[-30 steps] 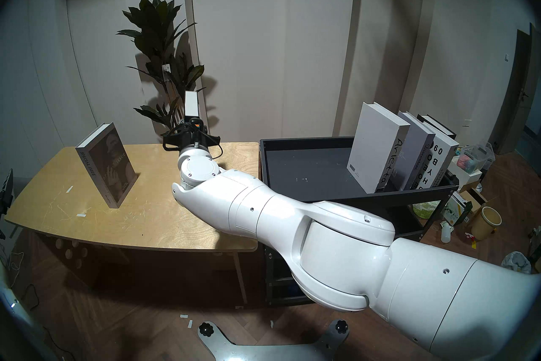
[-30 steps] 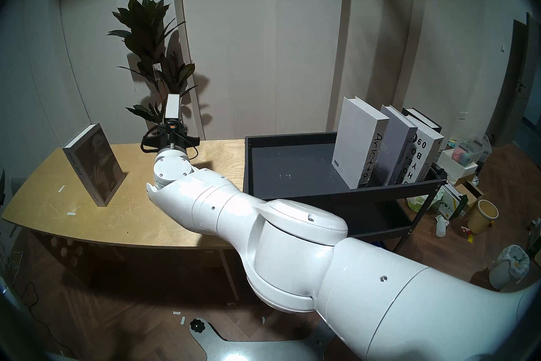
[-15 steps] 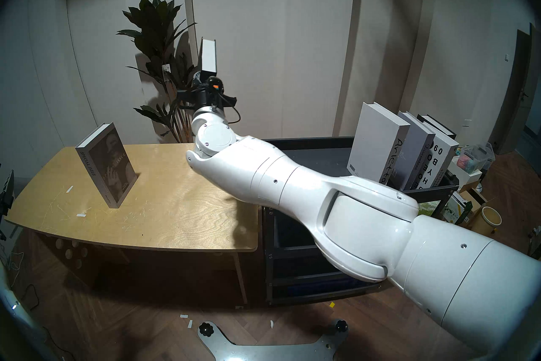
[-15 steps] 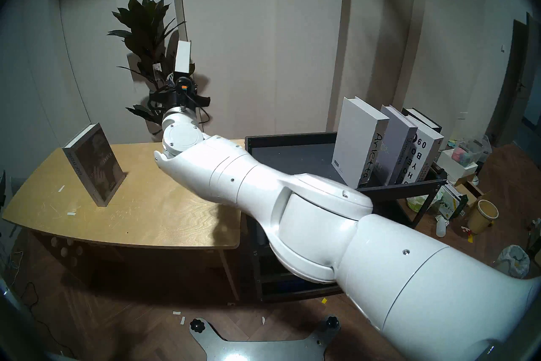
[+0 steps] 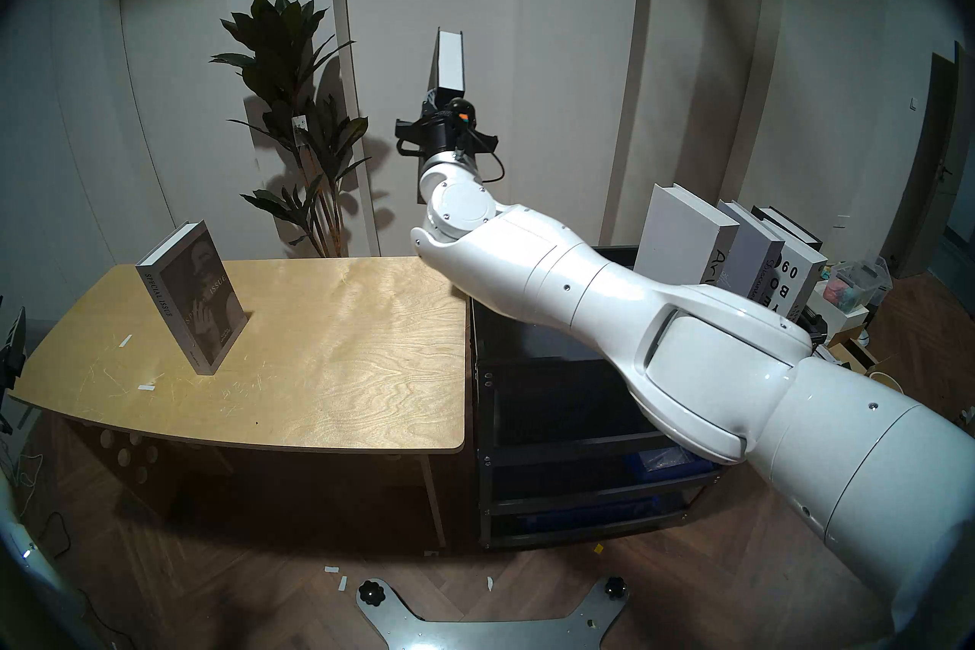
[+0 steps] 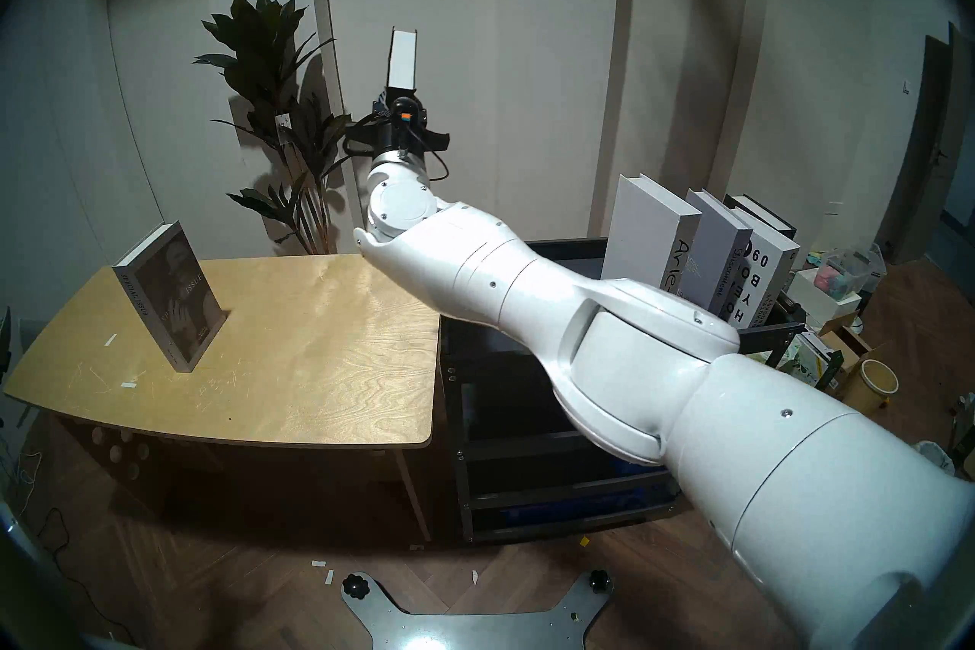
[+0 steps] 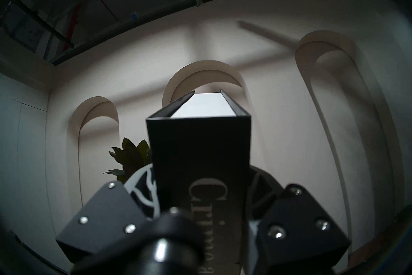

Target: Move the books from the display table onto the shelf, standing them upright with spines facing out and tallest at one end

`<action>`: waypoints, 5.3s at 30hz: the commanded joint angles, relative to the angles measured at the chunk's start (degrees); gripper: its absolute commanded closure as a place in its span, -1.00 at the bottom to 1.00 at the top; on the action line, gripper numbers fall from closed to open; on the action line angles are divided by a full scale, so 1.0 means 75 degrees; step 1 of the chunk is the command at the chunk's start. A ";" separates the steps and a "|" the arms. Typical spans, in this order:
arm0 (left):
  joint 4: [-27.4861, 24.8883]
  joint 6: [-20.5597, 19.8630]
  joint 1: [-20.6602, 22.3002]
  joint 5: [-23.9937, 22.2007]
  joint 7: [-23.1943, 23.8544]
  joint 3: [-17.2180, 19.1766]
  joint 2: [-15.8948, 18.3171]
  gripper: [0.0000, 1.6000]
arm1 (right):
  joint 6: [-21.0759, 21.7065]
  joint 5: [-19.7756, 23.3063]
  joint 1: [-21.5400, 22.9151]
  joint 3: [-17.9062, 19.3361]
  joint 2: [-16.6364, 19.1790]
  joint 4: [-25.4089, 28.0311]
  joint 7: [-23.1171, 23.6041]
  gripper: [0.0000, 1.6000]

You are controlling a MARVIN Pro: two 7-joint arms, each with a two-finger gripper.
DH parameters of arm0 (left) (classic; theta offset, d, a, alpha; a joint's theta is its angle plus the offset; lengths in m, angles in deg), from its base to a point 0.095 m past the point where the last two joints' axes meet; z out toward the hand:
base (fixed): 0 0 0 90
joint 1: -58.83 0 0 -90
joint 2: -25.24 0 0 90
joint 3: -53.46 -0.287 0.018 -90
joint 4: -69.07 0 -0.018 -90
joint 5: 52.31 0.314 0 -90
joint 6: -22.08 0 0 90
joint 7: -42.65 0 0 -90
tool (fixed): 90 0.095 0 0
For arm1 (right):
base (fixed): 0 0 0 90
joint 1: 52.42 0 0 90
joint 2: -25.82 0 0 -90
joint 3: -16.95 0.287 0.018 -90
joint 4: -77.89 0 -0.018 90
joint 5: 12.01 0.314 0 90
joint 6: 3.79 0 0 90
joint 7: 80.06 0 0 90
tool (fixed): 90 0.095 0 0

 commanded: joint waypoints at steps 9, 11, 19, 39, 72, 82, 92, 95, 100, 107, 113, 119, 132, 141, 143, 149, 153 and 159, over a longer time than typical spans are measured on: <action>-0.0157 -0.0012 0.0035 -0.0026 -0.0009 0.0032 0.0117 -1.00 | 0.1025 0.0410 0.0934 0.0651 0.1046 0.1031 0.0690 1.00; -0.0171 -0.0015 0.0033 -0.0027 -0.0009 0.0035 0.0117 -1.00 | 0.1292 0.0539 0.0890 0.0641 0.1130 0.1148 0.0834 1.00; -0.0216 -0.0035 0.0025 -0.0027 -0.0009 0.0047 0.0105 -1.00 | 0.2591 0.1279 0.0852 0.0748 0.1616 0.1633 0.1410 1.00; -0.0321 -0.0056 0.0008 -0.0021 -0.0009 0.0082 0.0057 -1.00 | 0.5293 0.1986 0.0905 0.1048 0.3579 0.3394 0.2315 1.00; -0.0390 -0.0063 0.0009 -0.0005 -0.0009 0.0127 -0.0001 -1.00 | 0.6743 0.2375 -0.1436 0.2057 0.6409 0.6947 0.2025 1.00; -0.0401 -0.0064 0.0011 -0.0002 -0.0009 0.0136 -0.0013 -1.00 | 0.6672 0.2663 -0.2231 0.2549 0.7220 0.7991 0.1628 1.00; -0.0432 -0.0066 0.0003 0.0000 -0.0009 0.0146 -0.0020 -1.00 | 0.6604 0.2998 -0.3167 0.3325 0.8184 0.9071 0.1119 1.00; -0.0442 -0.0067 0.0000 0.0001 -0.0009 0.0149 -0.0022 -1.00 | 0.6603 0.3100 -0.3497 0.3579 0.8436 0.9234 0.0959 1.00; -0.0470 -0.0072 -0.0010 0.0002 -0.0009 0.0155 -0.0027 -1.00 | 0.6529 0.3361 -0.4122 0.4014 0.8912 0.9477 0.0743 1.00; -0.0521 -0.0085 -0.0033 0.0002 -0.0009 0.0166 -0.0039 -1.00 | 0.6265 0.3822 -0.4858 0.4296 0.9536 0.9888 0.0698 1.00; -0.0586 -0.0111 -0.0065 0.0001 -0.0009 0.0182 -0.0060 -1.00 | 0.5641 0.4206 -0.5533 0.4463 1.0097 1.0187 0.0853 1.00; -0.0668 -0.0152 -0.0114 -0.0006 -0.0009 0.0197 -0.0089 -1.00 | 0.4945 0.4268 -0.5896 0.4859 1.0468 1.0169 0.1459 1.00; -0.0774 -0.0208 -0.0178 -0.0021 -0.0009 0.0207 -0.0130 -1.00 | 0.4324 0.3821 -0.5274 0.5113 1.0054 0.9695 0.2362 1.00; -0.0832 -0.0236 -0.0205 -0.0025 -0.0009 0.0214 -0.0154 -1.00 | 0.4451 0.3326 -0.5138 0.4732 0.9511 0.9419 0.2579 1.00; -0.0839 -0.0240 -0.0208 -0.0024 -0.0009 0.0215 -0.0158 -1.00 | 0.4550 0.3189 -0.5056 0.4609 0.9374 0.9295 0.2623 1.00; -0.0851 -0.0248 -0.0210 -0.0019 -0.0009 0.0220 -0.0164 -1.00 | 0.4728 0.2961 -0.4827 0.4295 0.9004 0.8863 0.2730 1.00; -0.0855 -0.0251 -0.0210 -0.0017 -0.0009 0.0222 -0.0167 -1.00 | 0.4847 0.2848 -0.4714 0.4130 0.8823 0.8668 0.2749 1.00; -0.0862 -0.0255 -0.0209 -0.0012 -0.0009 0.0226 -0.0171 -1.00 | 0.4923 0.2659 -0.4648 0.3885 0.8595 0.8340 0.2844 1.00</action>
